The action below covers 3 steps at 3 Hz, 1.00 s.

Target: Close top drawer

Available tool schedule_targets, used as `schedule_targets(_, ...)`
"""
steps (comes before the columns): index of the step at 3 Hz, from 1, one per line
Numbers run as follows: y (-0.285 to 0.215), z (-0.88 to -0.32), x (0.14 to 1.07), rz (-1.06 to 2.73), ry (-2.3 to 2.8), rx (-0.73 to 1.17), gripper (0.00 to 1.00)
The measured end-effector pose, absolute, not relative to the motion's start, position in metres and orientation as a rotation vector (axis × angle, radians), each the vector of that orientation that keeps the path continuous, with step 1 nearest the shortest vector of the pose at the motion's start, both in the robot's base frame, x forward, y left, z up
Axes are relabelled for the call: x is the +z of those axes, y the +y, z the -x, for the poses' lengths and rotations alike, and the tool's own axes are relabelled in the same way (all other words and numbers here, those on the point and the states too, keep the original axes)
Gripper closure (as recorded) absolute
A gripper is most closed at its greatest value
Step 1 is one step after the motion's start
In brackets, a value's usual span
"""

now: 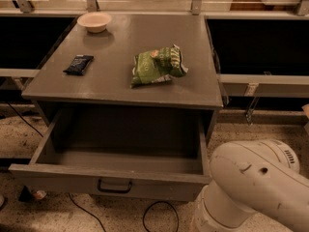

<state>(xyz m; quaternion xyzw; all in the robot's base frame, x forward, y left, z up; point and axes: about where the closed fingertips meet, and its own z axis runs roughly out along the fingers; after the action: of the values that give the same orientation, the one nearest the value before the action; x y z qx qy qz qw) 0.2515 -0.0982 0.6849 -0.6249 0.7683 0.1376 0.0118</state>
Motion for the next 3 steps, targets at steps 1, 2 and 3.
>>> schedule_targets(1, -0.095, -0.254, 0.682, 1.937, 2.395, 0.431, 1.00)
schedule_targets(2, -0.080, -0.270, 0.671, 1.878, 2.395, 0.449, 1.00)
schedule_targets(3, -0.067, -0.289, 0.665, 1.815, 2.389, 0.446, 1.00)
